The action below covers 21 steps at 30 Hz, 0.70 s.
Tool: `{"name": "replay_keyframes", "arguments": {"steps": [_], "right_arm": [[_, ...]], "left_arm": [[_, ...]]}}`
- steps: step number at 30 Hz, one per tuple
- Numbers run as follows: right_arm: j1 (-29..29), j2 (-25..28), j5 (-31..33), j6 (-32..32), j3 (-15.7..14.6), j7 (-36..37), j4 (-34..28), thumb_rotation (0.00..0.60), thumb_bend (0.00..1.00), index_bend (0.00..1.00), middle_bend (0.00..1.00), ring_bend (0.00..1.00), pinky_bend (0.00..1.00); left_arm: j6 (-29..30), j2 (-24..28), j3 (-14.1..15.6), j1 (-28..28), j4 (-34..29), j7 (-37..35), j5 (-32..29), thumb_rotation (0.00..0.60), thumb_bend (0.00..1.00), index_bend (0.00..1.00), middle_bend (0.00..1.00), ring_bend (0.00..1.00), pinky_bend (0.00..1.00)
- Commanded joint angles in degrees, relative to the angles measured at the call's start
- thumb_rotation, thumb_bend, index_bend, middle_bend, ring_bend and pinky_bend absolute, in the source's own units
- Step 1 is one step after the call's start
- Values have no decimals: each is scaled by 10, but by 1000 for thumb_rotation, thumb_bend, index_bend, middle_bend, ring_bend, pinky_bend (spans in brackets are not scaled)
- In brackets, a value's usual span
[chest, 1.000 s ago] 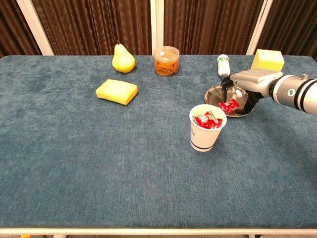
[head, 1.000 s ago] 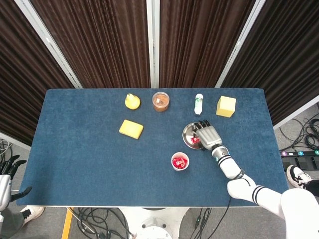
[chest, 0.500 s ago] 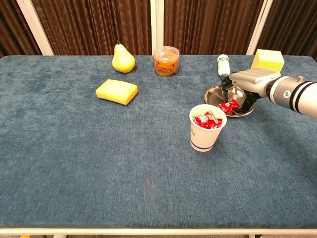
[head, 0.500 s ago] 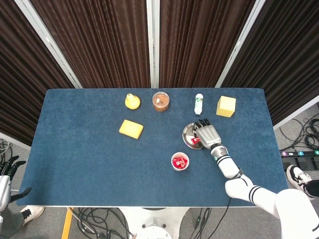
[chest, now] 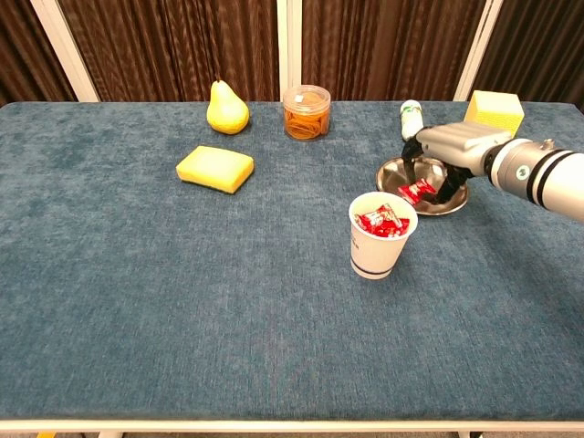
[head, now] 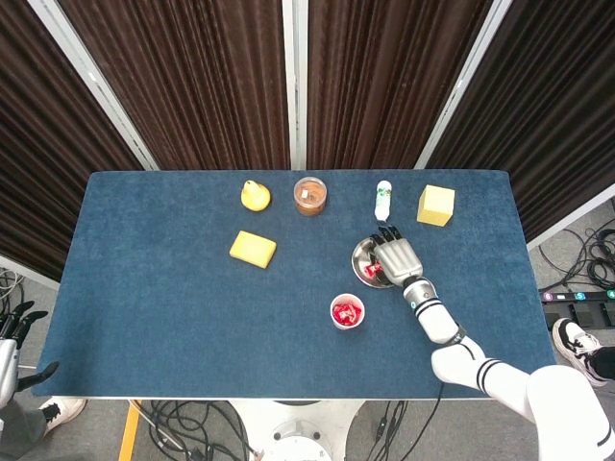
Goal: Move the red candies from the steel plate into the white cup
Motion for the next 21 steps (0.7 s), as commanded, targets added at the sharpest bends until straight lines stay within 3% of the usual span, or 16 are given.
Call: {"name": "replay_keyframes", "arguments": {"steps": [1, 9, 21], "right_arm": [[-7, 45, -37, 38, 8, 33, -71, 600, 345, 522, 166, 0, 0], [-20, 143, -126, 93, -7, 66, -247, 600, 343, 526, 161, 0, 0], [-26, 151, -165, 94, -46, 53, -291, 600, 339, 506, 138, 0, 0]], "left_arm": [[0, 1, -1, 0, -2, 2, 0, 600, 89, 306, 236, 214, 219], [0, 4, -2, -4, -12, 11, 4, 600, 89, 306, 236, 215, 219], [5, 6, -1, 0, -17, 12, 4, 600, 90, 306, 236, 215, 219]]}}
